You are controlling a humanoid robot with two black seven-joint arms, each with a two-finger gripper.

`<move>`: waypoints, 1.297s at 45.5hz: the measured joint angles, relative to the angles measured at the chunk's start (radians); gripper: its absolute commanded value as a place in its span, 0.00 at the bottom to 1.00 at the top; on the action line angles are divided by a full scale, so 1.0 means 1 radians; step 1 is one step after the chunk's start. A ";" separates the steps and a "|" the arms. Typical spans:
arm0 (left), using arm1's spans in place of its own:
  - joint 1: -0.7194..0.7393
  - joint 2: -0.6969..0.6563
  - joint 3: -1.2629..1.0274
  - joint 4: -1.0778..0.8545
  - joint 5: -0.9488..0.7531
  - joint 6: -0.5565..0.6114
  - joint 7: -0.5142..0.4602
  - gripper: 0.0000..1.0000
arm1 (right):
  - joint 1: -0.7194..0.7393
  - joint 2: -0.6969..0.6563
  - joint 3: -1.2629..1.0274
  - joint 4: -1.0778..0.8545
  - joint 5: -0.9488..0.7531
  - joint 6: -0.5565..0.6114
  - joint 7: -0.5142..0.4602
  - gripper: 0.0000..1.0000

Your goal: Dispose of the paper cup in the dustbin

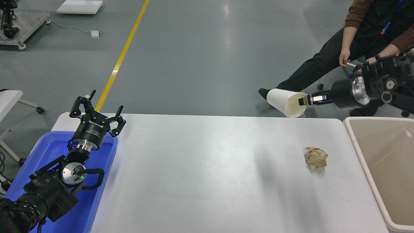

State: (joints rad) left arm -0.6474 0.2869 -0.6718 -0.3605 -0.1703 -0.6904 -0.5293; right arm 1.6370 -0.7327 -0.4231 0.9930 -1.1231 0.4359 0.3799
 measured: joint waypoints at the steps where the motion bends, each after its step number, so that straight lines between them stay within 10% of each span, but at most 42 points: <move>1: 0.000 0.000 0.000 0.000 0.000 0.000 0.000 1.00 | 0.014 -0.007 0.000 0.003 0.000 0.011 0.000 0.00; 30: 0.001 0.002 0.000 0.000 0.000 -0.001 0.000 1.00 | 0.226 -0.188 -0.005 0.007 -0.006 0.167 -0.003 0.00; 59: 0.002 0.001 0.000 -0.001 0.000 -0.002 0.000 1.00 | 0.042 -0.520 -0.012 -0.206 0.158 0.160 0.019 0.00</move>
State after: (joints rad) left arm -0.6458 0.2881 -0.6719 -0.3612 -0.1705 -0.6919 -0.5293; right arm 1.6786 -1.2531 -0.4350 0.7870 -0.9648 0.5959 0.3984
